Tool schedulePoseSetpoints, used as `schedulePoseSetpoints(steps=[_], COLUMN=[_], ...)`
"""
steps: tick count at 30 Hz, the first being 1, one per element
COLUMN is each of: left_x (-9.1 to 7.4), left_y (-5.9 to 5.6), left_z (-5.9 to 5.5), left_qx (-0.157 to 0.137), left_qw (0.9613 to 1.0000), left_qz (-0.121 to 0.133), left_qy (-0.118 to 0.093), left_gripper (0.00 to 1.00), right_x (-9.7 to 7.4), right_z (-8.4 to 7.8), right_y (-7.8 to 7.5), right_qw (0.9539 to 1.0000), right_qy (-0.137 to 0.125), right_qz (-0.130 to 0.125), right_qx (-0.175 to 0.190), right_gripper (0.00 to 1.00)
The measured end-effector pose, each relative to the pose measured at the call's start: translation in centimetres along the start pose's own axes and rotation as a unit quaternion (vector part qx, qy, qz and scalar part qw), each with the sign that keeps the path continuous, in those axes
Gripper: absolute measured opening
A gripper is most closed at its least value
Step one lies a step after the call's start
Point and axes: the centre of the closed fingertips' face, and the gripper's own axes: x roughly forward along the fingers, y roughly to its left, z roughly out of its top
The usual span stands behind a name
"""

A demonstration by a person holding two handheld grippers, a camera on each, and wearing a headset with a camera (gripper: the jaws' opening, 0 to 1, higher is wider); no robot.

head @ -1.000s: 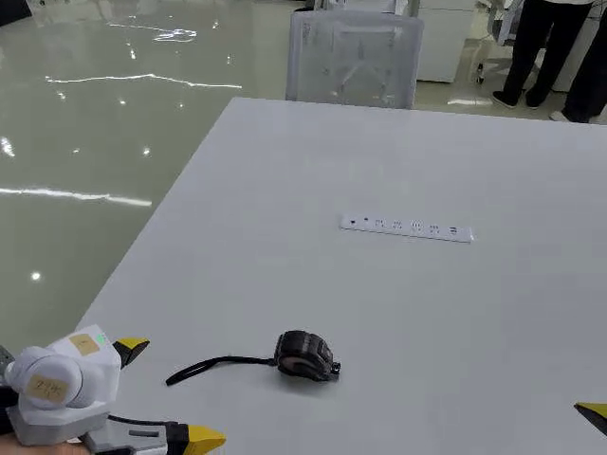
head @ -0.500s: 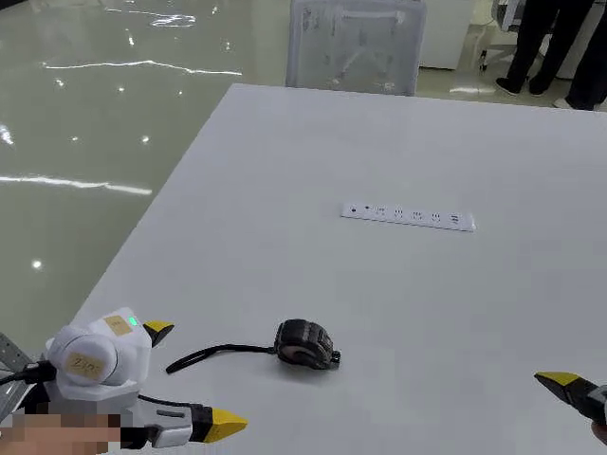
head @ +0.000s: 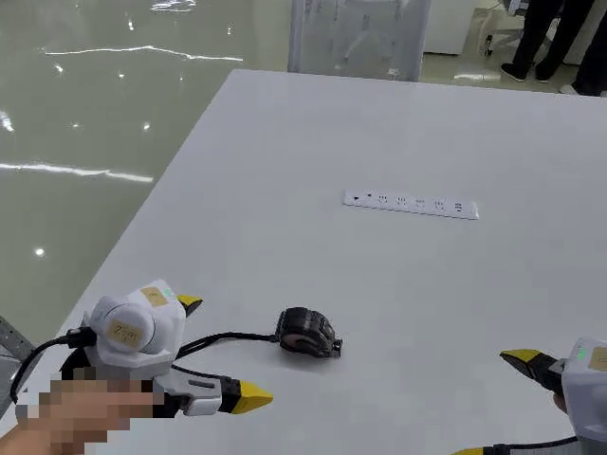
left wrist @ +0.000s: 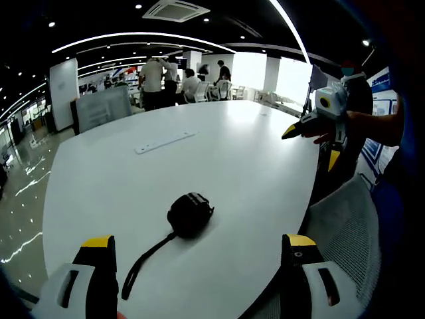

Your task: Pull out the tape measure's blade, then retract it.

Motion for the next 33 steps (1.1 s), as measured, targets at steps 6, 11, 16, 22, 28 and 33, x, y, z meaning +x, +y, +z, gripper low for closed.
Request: schedulePoseSetpoints(steps=[6,11,16,22,28,33], left_x=[1.3,2.3,3.3,4.6,5.8,6.9], left_y=[-0.2,-0.2,-0.5,-0.9,-1.1,-1.0], left_z=[0.3,0.8,1.3,1.7,2.0,2.0], left_qx=[0.010,0.024,0.041,0.062,0.076,0.092], left_qw=[0.9999,0.9994,0.9984,0.9965,0.9947,0.9926], left_qz=[-0.012,-0.023,-0.037,-0.052,-0.065,-0.072], left_qy=[0.004,0.008,0.013,0.020,0.025,0.033], left_gripper=[1.00,1.00,0.99,0.98,0.97,0.94], right_x=[1.5,2.8,4.0,5.7,7.4,9.0], right_z=[0.4,0.9,1.5,2.1,2.8,3.3], right_y=[-0.3,-0.3,-0.3,-0.5,-0.6,-0.8], right_qw=[1.0000,0.9997,0.9992,0.9979,0.9960,0.9943], right_qy=[0.000,0.003,0.003,0.006,0.007,0.004], right_qz=[0.006,0.017,0.028,0.039,0.051,0.059], right_qx=[-0.007,-0.019,-0.029,-0.050,-0.073,-0.089], right_gripper=[0.91,0.89,0.88,0.85,0.81,0.76])
